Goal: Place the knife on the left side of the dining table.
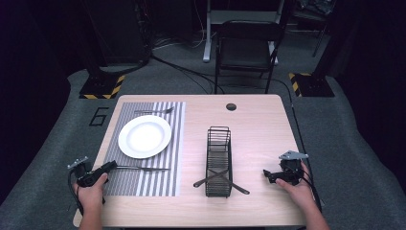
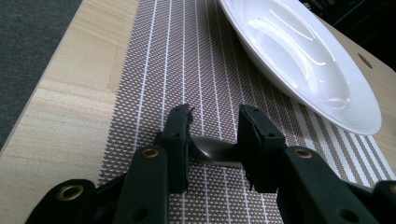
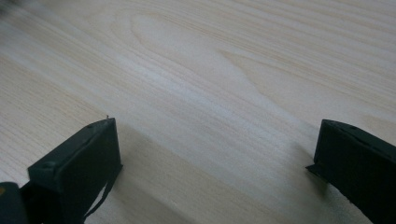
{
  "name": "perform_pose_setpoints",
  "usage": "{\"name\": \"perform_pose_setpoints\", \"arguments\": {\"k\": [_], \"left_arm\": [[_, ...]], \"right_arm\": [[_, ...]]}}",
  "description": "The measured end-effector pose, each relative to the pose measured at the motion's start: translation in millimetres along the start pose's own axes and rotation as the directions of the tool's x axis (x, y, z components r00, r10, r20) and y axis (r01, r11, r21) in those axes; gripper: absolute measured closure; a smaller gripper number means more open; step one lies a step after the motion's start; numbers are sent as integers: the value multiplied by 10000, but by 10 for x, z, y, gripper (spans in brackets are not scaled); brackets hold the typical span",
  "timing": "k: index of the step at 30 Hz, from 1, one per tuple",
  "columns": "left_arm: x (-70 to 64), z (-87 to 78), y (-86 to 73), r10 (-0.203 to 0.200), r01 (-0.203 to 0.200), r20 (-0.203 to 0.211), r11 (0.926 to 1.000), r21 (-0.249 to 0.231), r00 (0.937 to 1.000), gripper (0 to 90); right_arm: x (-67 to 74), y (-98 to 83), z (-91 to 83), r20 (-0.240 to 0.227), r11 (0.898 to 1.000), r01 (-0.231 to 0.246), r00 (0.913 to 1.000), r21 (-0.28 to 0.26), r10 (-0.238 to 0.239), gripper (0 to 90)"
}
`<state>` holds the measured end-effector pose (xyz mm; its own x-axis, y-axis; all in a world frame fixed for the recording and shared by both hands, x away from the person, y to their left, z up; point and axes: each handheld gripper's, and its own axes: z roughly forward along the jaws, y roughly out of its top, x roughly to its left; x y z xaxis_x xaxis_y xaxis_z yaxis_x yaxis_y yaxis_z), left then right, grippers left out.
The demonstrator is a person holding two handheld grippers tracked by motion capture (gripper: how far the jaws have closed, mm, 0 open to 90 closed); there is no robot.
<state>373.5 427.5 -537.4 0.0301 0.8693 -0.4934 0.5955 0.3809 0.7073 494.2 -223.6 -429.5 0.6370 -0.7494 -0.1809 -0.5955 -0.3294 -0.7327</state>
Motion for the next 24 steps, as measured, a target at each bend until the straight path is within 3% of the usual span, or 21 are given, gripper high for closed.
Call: {"name": "perform_pose_setpoints", "arguments": {"k": [5,8,14,16,19,24], "left_arm": [[-27,-20,0,194,-197,-397,9998,-66,9990,655],[-25,-46,14,90,-102,-357,9994,-341,9993,656],[-49,-63,28,263,-276,-440,9992,-283,9987,643],[-62,-68,43,584,-598,-432,9977,-308,9974,630],[-105,-74,53,627,-644,-413,9970,-436,9972,606],[-247,-65,74,1270,-1281,-358,9912,-321,9913,594]], "right_arm": [[0,0,0,4,10000,-2,10000,0,2,0],[1,1,-1,-21,10000,-24,10000,14,24,0],[0,0,0,-1,10000,-1,10000,3,1,0],[0,0,0,-2,10000,-4,10000,2,4,0],[0,0,1,11,10000,9,10000,-4,-9,0],[0,0,0,-1,10000,-6,10000,1,6,0]]}}
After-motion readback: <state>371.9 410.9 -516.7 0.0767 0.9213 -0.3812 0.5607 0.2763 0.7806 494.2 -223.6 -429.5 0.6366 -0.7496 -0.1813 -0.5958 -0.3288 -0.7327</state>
